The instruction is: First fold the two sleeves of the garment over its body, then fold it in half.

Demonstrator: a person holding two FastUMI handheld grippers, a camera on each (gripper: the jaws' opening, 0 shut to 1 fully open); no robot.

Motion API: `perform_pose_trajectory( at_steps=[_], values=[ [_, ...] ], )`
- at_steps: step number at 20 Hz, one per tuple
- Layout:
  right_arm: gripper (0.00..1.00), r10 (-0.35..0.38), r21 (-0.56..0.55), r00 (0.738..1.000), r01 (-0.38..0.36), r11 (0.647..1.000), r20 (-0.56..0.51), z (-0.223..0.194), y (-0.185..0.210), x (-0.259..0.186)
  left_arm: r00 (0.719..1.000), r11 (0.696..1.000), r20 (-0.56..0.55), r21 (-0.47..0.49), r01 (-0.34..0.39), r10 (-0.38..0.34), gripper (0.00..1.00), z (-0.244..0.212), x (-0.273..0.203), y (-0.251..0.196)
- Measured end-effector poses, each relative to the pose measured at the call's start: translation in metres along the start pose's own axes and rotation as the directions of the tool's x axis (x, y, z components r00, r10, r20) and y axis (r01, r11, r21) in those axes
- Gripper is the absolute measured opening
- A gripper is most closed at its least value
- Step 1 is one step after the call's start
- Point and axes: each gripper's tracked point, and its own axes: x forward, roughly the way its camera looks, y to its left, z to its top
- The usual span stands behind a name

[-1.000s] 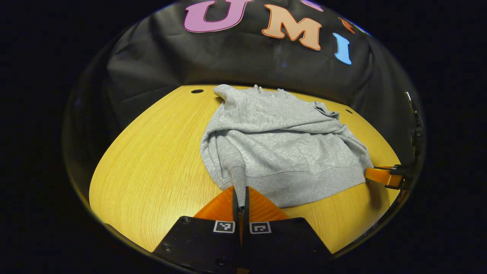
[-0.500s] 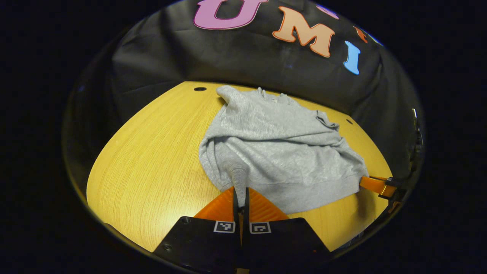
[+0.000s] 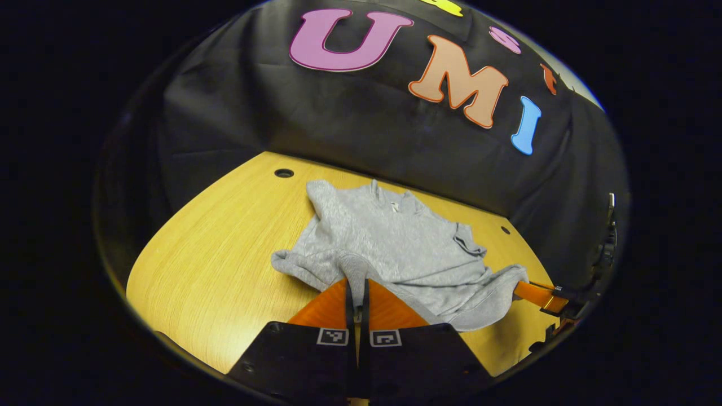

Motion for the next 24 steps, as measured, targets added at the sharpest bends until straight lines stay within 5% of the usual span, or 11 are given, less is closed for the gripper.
perform_pose_trajectory(
  at_steps=[10, 17, 22, 23, 24],
  values=[
    [0.03, 0.022, 0.062, 0.999, -0.02, 0.998, -0.031, 0.05, -0.002, 0.087, 0.998, 0.998, 0.033, -0.004, -0.055, 0.055, 0.02, 0.05, 0.082, 0.013],
    [0.06, 0.007, 0.026, 0.995, -0.004, 1.0, -0.099, 0.036, -0.003, 0.135, 0.992, 0.987, -0.02, 0.106, -0.122, 0.125, 0.01, 0.038, 0.131, 0.031],
    [0.28, 0.044, 0.086, 0.992, -0.034, 0.996, -0.121, 0.031, -0.003, 0.148, 0.987, 0.984, -0.055, 0.105, -0.143, 0.149, 0.17, 0.023, 0.15, 0.039],
    [0.31, 0.073, 0.104, 0.99, -0.06, 0.993, -0.12, 0.032, 0.002, 0.149, 0.987, 0.986, -0.066, 0.094, -0.14, 0.147, 0.28, 0.019, 0.149, 0.04],
    [0.52, 0.096, 0.117, 0.988, -0.082, 0.99, -0.117, 0.034, 0.007, 0.149, 0.988, 0.987, -0.065, 0.083, -0.136, 0.142, 0.35, 0.02, 0.148, 0.039]
  ],
)
